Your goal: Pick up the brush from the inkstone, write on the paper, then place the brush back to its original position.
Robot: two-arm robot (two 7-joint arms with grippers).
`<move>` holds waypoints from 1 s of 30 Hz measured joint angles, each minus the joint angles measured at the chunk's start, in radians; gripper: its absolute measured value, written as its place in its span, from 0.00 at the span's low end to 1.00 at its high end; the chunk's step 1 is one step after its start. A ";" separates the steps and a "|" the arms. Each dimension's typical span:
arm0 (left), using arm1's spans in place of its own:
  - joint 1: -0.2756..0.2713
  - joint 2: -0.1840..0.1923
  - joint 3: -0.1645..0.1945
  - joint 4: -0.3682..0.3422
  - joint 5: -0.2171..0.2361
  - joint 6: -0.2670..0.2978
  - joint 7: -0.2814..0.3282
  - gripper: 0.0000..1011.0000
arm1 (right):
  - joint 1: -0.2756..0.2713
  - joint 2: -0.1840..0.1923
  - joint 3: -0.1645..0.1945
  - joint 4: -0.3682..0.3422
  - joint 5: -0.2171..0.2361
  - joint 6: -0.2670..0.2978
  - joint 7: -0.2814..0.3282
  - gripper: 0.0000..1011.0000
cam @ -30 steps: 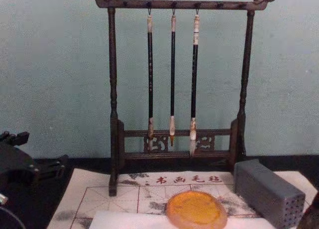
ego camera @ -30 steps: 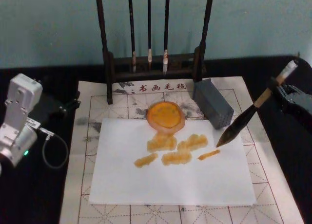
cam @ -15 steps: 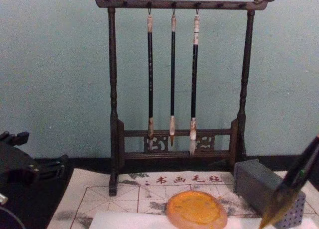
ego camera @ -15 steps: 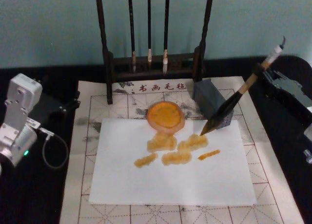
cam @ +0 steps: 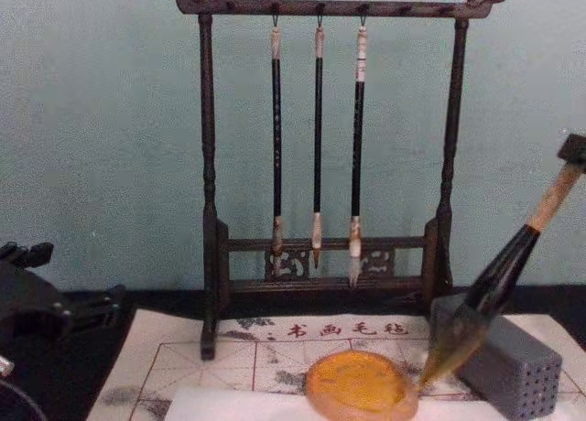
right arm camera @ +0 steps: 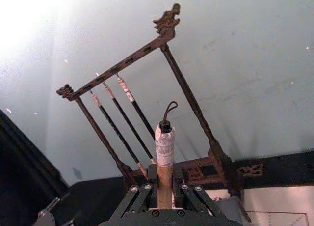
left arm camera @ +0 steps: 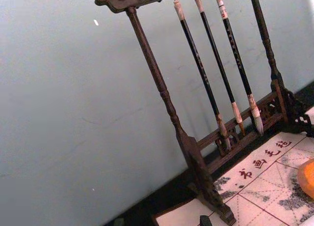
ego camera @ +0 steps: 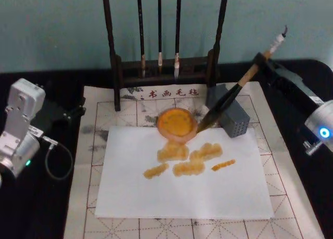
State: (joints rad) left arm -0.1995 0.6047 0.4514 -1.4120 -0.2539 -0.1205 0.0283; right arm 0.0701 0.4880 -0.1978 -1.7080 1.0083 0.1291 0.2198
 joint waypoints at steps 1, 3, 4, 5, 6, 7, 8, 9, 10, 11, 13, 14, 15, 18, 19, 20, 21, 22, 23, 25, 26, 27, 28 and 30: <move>0.000 0.000 0.000 0.000 0.000 0.000 0.000 0.99 | 0.007 -0.002 -0.003 0.007 0.006 0.003 0.000 0.20; 0.000 0.000 0.000 0.000 0.000 0.000 0.000 0.99 | 0.034 -0.011 -0.014 0.033 0.026 0.014 0.000 0.20; 0.000 0.000 0.000 0.000 0.000 0.000 0.000 0.99 | 0.050 -0.018 -0.020 0.050 0.039 0.022 0.000 0.20; 0.000 0.000 0.000 0.000 0.000 0.000 0.000 0.99 | 0.059 -0.021 -0.023 0.060 0.047 0.026 0.000 0.20; 0.000 0.000 0.000 0.000 0.000 0.000 0.000 0.99 | 0.068 -0.025 -0.026 0.070 0.055 0.030 0.000 0.20; 0.000 0.000 0.000 0.000 0.000 0.000 0.000 0.99 | 0.076 -0.029 -0.028 0.080 0.063 0.035 -0.001 0.20; 0.000 0.000 0.000 0.000 0.000 0.000 0.000 0.99 | 0.092 -0.037 -0.032 0.100 0.080 0.044 -0.003 0.20; 0.000 0.000 0.000 0.000 0.000 0.000 0.000 0.99 | 0.100 -0.041 -0.034 0.109 0.089 0.049 -0.004 0.20; 0.000 0.000 0.000 0.000 0.000 0.000 0.000 0.99 | 0.109 -0.046 -0.036 0.120 0.099 0.053 -0.005 0.20; 0.000 0.000 0.000 0.000 0.000 0.000 0.000 0.99 | 0.114 -0.050 -0.037 0.128 0.107 0.057 -0.006 0.20; 0.000 0.000 0.000 0.000 0.000 0.000 0.000 0.99 | 0.136 -0.064 -0.040 0.158 0.137 0.072 -0.008 0.20; 0.000 0.000 0.000 0.000 0.000 0.000 0.000 0.99 | 0.150 -0.074 -0.042 0.178 0.157 0.081 -0.012 0.20; 0.000 0.000 0.000 0.000 0.000 0.000 0.000 0.99 | 0.157 -0.079 -0.042 0.189 0.167 0.085 -0.015 0.20; 0.000 0.000 0.000 0.000 0.000 0.000 0.000 0.99 | 0.178 -0.094 -0.043 0.220 0.194 0.094 -0.022 0.20; 0.000 0.000 0.000 0.000 0.000 0.000 0.000 0.99 | 0.188 -0.102 -0.043 0.238 0.210 0.100 -0.028 0.20; 0.000 0.000 0.000 0.000 0.000 0.000 0.000 0.99 | 0.194 -0.106 -0.044 0.247 0.219 0.104 -0.030 0.20; 0.000 0.000 0.000 0.000 0.000 0.000 0.000 0.99 | 0.206 -0.112 -0.045 0.264 0.233 0.109 -0.034 0.20; 0.000 0.000 0.000 0.000 0.000 0.000 0.000 0.99 | 0.212 -0.116 -0.047 0.274 0.241 0.112 -0.037 0.20; 0.000 0.000 0.000 0.000 0.000 0.000 0.000 0.99 | 0.216 -0.118 -0.048 0.281 0.245 0.114 -0.038 0.20; 0.000 0.000 0.000 0.000 0.000 0.000 0.000 0.99 | 0.229 -0.124 -0.052 0.304 0.260 0.118 -0.044 0.20; 0.000 0.000 0.000 0.000 0.000 0.000 0.000 0.99 | 0.232 -0.126 -0.054 0.311 0.264 0.119 -0.047 0.20; 0.000 0.000 0.000 0.000 0.000 0.000 0.000 0.99 | 0.236 -0.128 -0.055 0.318 0.268 0.121 -0.049 0.20; 0.000 0.000 0.000 0.000 0.000 0.000 0.000 0.99 | 0.242 -0.131 -0.058 0.330 0.276 0.122 -0.053 0.20; 0.000 0.000 0.000 0.000 0.000 0.000 0.000 0.99 | 0.247 -0.133 -0.061 0.344 0.284 0.124 -0.058 0.20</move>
State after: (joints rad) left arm -0.1995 0.6047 0.4514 -1.4120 -0.2539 -0.1205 0.0283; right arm 0.3174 0.3546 -0.2585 -1.3639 1.2920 0.2532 0.1620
